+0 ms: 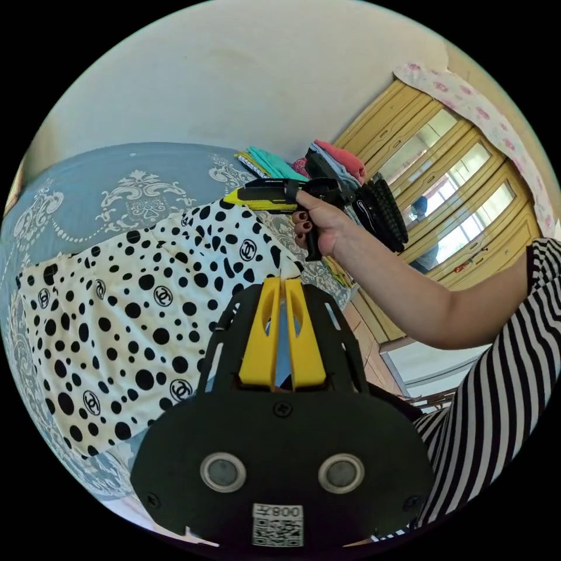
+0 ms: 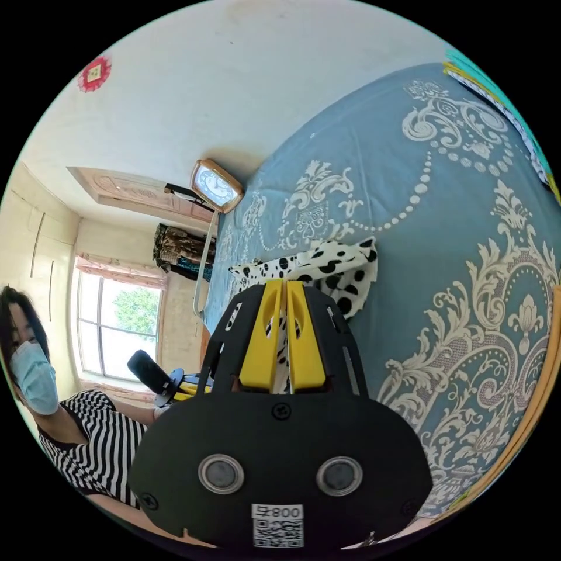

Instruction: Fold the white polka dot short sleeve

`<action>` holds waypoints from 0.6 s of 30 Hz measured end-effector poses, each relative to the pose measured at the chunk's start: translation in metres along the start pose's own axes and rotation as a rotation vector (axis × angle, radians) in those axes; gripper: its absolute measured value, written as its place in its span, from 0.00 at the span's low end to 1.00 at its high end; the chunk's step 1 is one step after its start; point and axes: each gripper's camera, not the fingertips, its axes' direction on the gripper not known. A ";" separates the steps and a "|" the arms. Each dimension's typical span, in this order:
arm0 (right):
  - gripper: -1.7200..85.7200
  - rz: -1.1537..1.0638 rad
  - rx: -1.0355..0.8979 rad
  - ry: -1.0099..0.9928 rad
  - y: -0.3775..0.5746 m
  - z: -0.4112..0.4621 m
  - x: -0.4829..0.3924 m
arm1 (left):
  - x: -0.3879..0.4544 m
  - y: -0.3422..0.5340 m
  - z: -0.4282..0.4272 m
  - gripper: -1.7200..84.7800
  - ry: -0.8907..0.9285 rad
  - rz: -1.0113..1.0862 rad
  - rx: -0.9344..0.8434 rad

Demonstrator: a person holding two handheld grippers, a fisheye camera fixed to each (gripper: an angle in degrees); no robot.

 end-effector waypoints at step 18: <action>0.03 -0.374 -0.379 0.160 -0.044 0.388 -0.119 | -0.095 0.073 -0.266 0.03 -0.011 -0.600 0.357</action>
